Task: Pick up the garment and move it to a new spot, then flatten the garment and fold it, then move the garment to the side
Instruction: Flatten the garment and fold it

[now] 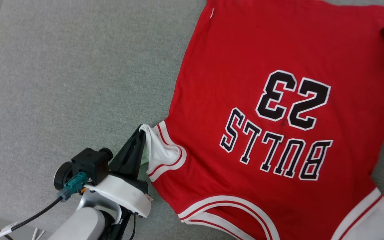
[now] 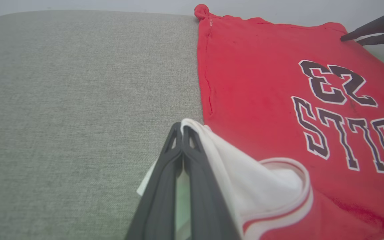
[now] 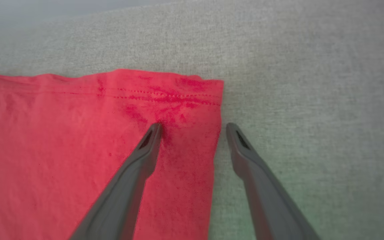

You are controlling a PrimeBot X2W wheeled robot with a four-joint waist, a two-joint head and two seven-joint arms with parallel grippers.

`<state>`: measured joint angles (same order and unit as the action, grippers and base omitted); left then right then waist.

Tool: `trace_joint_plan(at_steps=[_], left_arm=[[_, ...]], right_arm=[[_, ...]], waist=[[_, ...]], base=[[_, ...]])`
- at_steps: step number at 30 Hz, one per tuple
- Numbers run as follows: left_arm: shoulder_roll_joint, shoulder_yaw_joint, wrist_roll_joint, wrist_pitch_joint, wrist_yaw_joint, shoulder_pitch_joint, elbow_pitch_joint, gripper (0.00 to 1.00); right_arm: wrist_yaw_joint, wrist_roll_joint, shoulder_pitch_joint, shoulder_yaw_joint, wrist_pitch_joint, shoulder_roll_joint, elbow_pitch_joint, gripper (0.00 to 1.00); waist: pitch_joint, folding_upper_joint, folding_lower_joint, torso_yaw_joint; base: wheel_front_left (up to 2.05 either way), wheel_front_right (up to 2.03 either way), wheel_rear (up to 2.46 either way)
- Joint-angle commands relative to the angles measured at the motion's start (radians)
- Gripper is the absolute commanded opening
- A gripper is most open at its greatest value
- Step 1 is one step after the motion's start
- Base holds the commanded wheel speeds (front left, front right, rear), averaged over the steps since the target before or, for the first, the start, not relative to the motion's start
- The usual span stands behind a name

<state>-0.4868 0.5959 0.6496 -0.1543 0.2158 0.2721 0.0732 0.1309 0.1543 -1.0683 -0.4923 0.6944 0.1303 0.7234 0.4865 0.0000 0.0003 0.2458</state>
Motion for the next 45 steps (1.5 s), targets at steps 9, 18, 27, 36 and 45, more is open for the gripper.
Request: trace_joint_plan(at_steps=[9, 18, 27, 36, 45], left_arm=[[0.01, 0.001, -0.016, -0.026, -0.003, 0.037, 0.013, 0.0], [0.012, 0.003, 0.0, -0.02, 0.015, -0.001, -0.022, 0.0], [-0.01, -0.005, 0.026, -0.002, 0.053, -0.085, -0.07, 0.0], [-0.05, -0.032, 0.066, 0.011, 0.113, -0.21, -0.093, 0.0], [-0.087, -0.044, 0.085, 0.037, 0.158, -0.292, -0.073, 0.0]], right_arm=[[-0.001, 0.111, 0.033, -0.066, 0.073, -0.017, 0.108, 0.0], [-0.001, 0.109, -0.008, 0.022, -0.025, 0.062, 0.08, 0.0], [-0.001, -0.037, 0.13, 0.232, -0.055, 0.156, 0.047, 0.0], [-0.001, -0.332, 0.631, 0.373, 0.066, 0.261, -0.255, 0.0], [0.0, -0.466, 1.179, 0.23, 0.256, 0.118, -0.621, 0.0]], waist=[[0.049, 0.0, -0.0003, 0.033], [-0.046, 0.0, -0.0003, 0.018], [-0.235, 0.0, -0.0003, -0.056], [-0.412, 0.0, -0.0003, -0.169], [-0.474, 0.0, -0.0003, -0.243]], base=[[0.0, 0.0, 0.0], [0.0, 0.0, 0.0], [0.0, 0.0, 0.0], [0.0, 0.0, 0.0], [0.0, 0.0, 0.0]])
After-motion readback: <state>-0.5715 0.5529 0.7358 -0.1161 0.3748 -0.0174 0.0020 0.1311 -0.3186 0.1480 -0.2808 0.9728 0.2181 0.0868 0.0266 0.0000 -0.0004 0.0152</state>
